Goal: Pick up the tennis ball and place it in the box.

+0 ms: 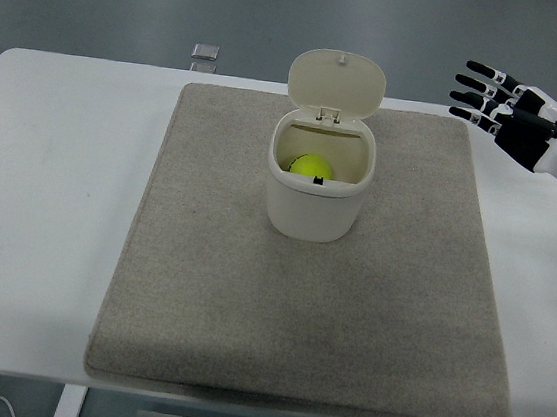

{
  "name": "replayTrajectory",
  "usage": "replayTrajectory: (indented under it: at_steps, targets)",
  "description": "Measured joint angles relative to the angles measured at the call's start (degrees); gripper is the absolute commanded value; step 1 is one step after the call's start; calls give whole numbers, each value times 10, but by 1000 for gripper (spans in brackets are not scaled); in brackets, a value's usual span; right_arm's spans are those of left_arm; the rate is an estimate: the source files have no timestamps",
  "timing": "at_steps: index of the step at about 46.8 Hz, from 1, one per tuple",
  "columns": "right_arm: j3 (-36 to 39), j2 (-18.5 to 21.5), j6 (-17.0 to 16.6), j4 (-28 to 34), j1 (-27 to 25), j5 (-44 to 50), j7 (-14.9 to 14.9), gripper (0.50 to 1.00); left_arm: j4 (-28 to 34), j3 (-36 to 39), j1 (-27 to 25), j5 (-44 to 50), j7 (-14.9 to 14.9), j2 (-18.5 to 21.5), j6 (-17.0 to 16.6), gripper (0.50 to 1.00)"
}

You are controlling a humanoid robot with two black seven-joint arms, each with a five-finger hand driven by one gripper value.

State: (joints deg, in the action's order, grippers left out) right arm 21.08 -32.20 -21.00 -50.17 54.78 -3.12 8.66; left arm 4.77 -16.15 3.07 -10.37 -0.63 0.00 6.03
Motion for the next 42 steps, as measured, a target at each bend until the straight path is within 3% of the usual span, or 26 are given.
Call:
replayTrajectory:
  at_steps: [11, 23, 26, 42]
  targets:
    - [0, 20, 2, 0, 1, -97, -21, 856, 0, 0, 0, 0, 0, 0, 0, 992]
    - [0, 28, 18, 1, -1, -101, -17, 862, 0, 0, 0, 0, 0, 0, 0, 992]
    - [0, 28, 20, 1, -1, -101, -14, 907, 0, 0, 0, 0, 0, 0, 0, 992]
    - [-7, 27, 40, 1, 4, -93, -13, 909, 0, 0, 0, 0, 0, 0, 0, 992]
